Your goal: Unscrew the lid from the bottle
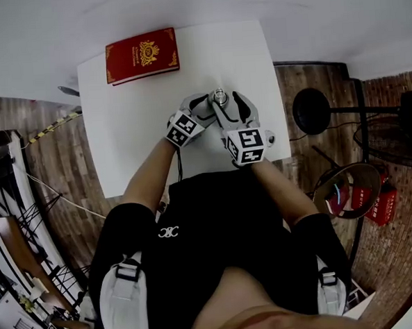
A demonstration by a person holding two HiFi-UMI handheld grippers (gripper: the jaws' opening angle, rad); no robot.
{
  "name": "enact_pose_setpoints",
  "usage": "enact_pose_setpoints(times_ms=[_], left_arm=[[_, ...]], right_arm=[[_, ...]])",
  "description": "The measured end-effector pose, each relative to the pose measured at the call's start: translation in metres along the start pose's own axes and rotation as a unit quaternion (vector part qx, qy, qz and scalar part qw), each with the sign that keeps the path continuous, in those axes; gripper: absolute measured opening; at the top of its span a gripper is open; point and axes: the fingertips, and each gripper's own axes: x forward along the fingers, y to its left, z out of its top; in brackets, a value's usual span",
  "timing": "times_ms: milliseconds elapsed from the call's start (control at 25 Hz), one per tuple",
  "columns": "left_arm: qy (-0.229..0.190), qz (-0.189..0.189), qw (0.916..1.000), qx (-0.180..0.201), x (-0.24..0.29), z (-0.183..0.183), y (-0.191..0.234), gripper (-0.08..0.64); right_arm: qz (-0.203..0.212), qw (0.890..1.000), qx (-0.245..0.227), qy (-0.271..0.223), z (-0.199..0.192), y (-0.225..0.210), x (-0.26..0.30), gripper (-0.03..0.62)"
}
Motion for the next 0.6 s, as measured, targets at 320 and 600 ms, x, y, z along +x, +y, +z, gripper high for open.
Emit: enact_pose_setpoints(times_ms=[320,600], left_arm=[[-0.002,0.0,1.0,-0.002,0.001,0.001,0.0,0.354],[-0.009,0.009,0.9999,-0.01,0.001,0.001,0.004,0.353]], right_arm=[[-0.027,0.998,-0.036,0.035,-0.019,0.001,0.02,0.239],[0.005,0.993,-0.102,0.054,-0.023,0.004,0.026,0.239]])
